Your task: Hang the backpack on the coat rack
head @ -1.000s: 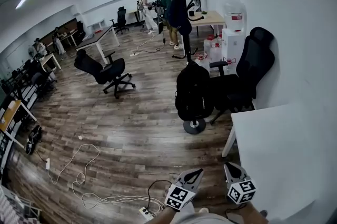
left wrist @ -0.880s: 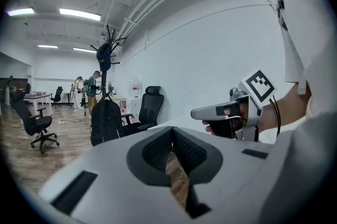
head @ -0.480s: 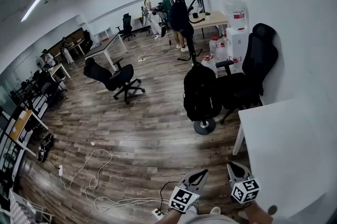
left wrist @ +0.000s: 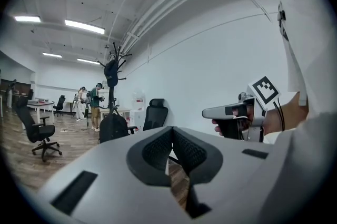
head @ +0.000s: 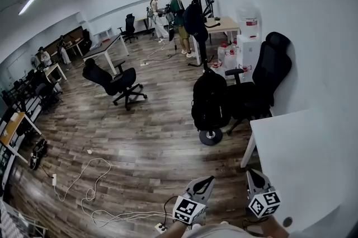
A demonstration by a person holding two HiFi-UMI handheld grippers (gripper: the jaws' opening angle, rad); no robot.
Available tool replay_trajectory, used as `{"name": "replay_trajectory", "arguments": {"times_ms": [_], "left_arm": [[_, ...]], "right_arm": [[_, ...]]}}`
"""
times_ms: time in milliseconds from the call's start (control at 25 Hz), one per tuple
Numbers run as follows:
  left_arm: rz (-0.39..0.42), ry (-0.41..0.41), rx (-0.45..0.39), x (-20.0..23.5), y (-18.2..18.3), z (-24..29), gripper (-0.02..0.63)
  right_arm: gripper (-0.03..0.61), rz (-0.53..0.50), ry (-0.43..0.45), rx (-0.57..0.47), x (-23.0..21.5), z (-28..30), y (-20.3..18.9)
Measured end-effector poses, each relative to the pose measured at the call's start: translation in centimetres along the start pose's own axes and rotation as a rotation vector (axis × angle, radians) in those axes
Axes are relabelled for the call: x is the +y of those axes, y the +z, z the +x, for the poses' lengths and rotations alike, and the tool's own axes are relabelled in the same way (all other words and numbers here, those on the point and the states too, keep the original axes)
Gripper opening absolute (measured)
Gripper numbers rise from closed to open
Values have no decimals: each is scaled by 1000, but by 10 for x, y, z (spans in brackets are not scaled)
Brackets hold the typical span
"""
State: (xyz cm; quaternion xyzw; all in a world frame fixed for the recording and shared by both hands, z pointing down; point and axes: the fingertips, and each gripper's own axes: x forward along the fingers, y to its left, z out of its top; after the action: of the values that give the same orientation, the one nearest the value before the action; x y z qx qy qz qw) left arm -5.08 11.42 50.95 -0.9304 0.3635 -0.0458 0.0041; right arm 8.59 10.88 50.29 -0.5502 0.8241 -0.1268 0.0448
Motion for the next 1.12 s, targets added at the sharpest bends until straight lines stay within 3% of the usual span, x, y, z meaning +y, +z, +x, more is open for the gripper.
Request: {"name": "replay_trajectory", "arguments": {"times_ms": [400,1120], "left_arm": [[-25,-1,7,16,-3,-26,9],[-29,-23,6,12,-8,-34,9]], "right_arm": [[14,-9,10,8,31,6,-1],[14,-36,8,31,44,4,-10]]}}
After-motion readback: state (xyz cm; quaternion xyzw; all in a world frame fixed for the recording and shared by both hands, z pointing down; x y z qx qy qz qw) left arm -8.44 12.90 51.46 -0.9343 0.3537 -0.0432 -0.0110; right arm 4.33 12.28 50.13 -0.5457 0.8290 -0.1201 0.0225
